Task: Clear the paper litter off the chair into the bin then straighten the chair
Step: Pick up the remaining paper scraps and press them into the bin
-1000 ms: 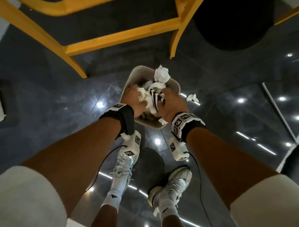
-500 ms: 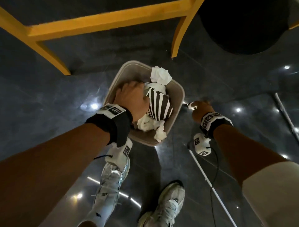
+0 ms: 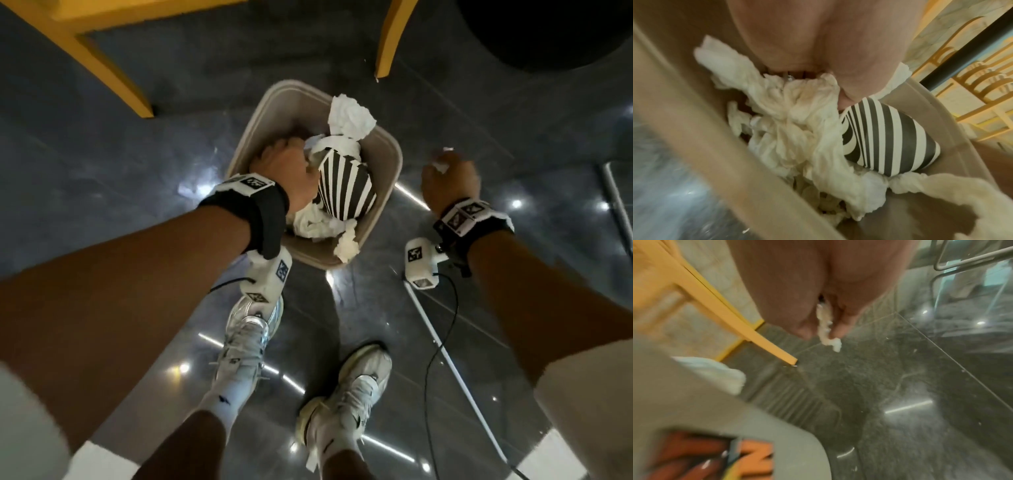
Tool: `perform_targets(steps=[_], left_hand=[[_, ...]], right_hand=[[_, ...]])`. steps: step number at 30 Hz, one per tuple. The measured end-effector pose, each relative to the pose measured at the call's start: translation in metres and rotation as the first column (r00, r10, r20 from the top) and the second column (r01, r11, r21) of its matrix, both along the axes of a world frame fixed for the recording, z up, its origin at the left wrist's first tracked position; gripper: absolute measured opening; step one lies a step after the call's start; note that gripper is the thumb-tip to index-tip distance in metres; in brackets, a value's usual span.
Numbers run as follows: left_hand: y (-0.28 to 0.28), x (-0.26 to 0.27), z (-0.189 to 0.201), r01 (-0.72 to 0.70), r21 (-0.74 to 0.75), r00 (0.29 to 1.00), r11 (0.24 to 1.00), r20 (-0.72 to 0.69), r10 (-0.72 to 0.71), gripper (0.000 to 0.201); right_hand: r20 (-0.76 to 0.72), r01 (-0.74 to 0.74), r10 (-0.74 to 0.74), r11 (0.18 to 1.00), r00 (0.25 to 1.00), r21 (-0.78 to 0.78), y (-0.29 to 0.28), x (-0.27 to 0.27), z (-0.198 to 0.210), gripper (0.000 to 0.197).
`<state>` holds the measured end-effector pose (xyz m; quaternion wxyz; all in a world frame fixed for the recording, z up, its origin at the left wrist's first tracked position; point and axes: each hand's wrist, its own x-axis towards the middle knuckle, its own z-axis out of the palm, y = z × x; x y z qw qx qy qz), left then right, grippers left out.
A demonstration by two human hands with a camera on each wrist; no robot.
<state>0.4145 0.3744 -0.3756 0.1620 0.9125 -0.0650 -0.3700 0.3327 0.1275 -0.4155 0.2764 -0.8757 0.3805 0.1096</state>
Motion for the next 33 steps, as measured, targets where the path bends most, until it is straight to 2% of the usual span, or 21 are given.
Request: perform_targets(steps=[2, 5, 7, 8, 9, 11, 13, 16, 20, 22, 24, 28, 31, 33], left_hand=[[0.001, 0.001, 0.021, -0.047, -0.020, 0.998, 0.999, -0.042, 0.046, 0.044], [-0.002, 0.006, 0.050, -0.100, -0.051, 0.993, 0.994, -0.062, 0.097, 0.044], [-0.005, 0.011, 0.067, -0.114, -0.067, 0.993, 0.991, -0.045, 0.111, 0.036], [-0.005, 0.012, 0.076, -0.120, -0.085, 0.992, 0.989, -0.045, 0.117, 0.032], [-0.004, 0.012, 0.084, -0.120, -0.095, 0.992, 0.988, -0.050, 0.116, 0.029], [0.001, 0.008, 0.102, -0.118, -0.091, 0.992, 0.989, -0.059, 0.113, 0.029], [0.010, 0.001, 0.121, -0.115, -0.078, 0.992, 0.990, -0.061, 0.110, 0.028], [0.018, -0.008, 0.160, -0.076, -0.033, 0.993, 0.997, -0.088, 0.073, 0.031], [0.001, -0.027, 0.220, 0.084, -0.084, 0.990, 0.993, -0.104, -0.093, 0.035], [-0.024, -0.042, 0.245, 0.199, -0.124, 0.974, 0.972, -0.085, -0.210, 0.025], [-0.056, -0.066, 0.266, 0.297, -0.161, 0.949, 0.941, -0.056, -0.310, 0.021], [-0.126, -0.135, 0.302, 0.470, -0.290, 0.863, 0.834, -0.047, -0.503, 0.032], [-0.176, -0.202, 0.330, 0.621, -0.327, 0.753, 0.713, -0.006, -0.658, 0.030], [-0.207, -0.248, 0.337, 0.682, -0.362, 0.681, 0.636, -0.002, -0.732, 0.036]], right_hand=[[0.255, -0.078, 0.082, 0.997, 0.963, -0.025, 0.024, 0.001, 0.051, 0.024], [0.394, -0.247, 0.206, 0.967, 0.896, 0.056, 0.067, 0.004, 0.106, 0.015], [0.284, -0.453, 0.399, 0.878, 0.872, 0.157, 0.093, 0.010, 0.122, 0.021], [0.162, -0.549, 0.525, 0.810, 0.836, 0.207, 0.103, 0.014, 0.122, 0.029], [0.036, -0.601, 0.615, 0.755, 0.788, 0.262, 0.110, 0.015, 0.120, 0.038], [-0.112, -0.598, 0.660, 0.729, 0.742, 0.332, 0.119, 0.015, 0.119, 0.052], [-0.118, -0.509, 0.566, 0.800, 0.816, 0.317, 0.122, 0.010, 0.136, 0.052], [-0.063, -0.365, 0.400, 0.882, 0.915, 0.297, 0.113, -0.011, 0.193, 0.041], [-0.164, -0.191, 0.257, 0.923, 0.953, 0.335, 0.083, -0.067, 0.270, 0.033], [-0.175, 0.010, 0.050, 0.945, 0.983, 0.327, 0.058, -0.104, 0.299, 0.030], [-0.152, 0.195, -0.154, 0.931, 0.976, 0.309, 0.029, -0.146, 0.327, 0.029], [-0.085, 0.368, -0.358, 0.916, 0.930, 0.163, -0.032, -0.245, 0.373, 0.025], [-0.088, 0.542, -0.536, 0.837, 0.840, 0.073, -0.073, -0.325, 0.394, 0.022], [-0.136, 0.608, -0.604, 0.794, 0.785, -0.014, -0.096, -0.379, 0.405, 0.023]])
